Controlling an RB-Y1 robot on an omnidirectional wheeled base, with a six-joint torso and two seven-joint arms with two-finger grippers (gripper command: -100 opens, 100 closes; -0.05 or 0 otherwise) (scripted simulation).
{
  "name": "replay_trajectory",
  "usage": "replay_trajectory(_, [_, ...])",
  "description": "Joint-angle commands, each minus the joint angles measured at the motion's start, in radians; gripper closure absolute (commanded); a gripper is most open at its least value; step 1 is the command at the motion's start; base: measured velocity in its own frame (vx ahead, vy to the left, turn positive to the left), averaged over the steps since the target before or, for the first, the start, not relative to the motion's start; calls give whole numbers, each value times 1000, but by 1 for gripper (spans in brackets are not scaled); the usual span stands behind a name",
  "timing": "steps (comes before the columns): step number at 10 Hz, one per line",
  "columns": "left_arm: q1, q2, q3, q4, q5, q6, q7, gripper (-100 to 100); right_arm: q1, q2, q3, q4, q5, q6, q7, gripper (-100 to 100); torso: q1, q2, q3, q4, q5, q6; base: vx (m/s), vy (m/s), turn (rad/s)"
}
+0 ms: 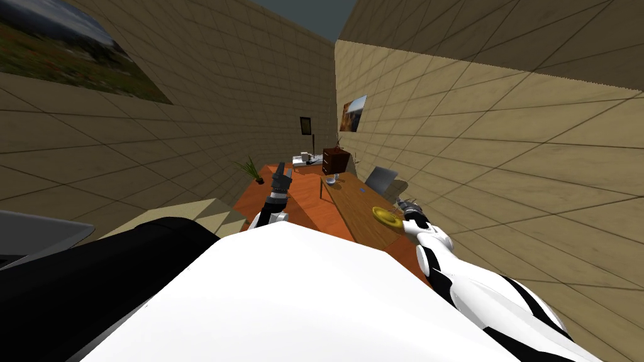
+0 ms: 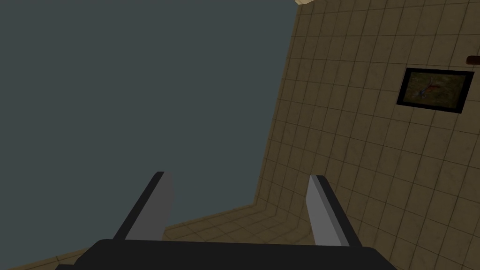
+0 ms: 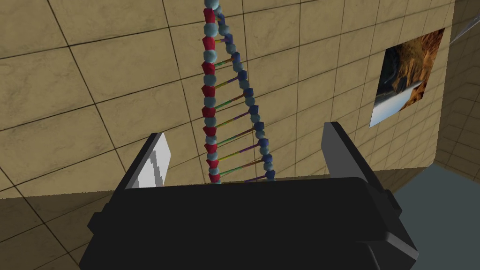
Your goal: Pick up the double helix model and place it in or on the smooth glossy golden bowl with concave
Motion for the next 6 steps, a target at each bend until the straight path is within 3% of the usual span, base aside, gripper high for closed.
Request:
replay_trajectory(1, [0,0,0,0,0,0,0,0,-14,-1,-18,26,0,-11,50,-100,0,0,0,0,0,0,-22,-25,-27])
replay_trajectory(2, [0,0,0,0,0,0,0,0,-14,-1,-18,26,0,-11,62,-100,2,-2,-1,0,0,0,0,0,0])
replay_trajectory(3, [0,0,0,0,0,0,0,0,-62,47,-67,17,-14,25,99,-100,4,-4,-2,-1,1,-1,-59,-103,181])
replay_trajectory(5, [0,0,0,0,0,0,0,0,-63,47,-125,-11,-14,25,153,-100,-3,1,0,0,-1,0,-86,-89,45])
replay_trajectory(6, [0,0,0,0,0,0,0,0,-63,47,-125,5,-14,25,182,-100,1,0,0,0,0,0,-27,2,-23])
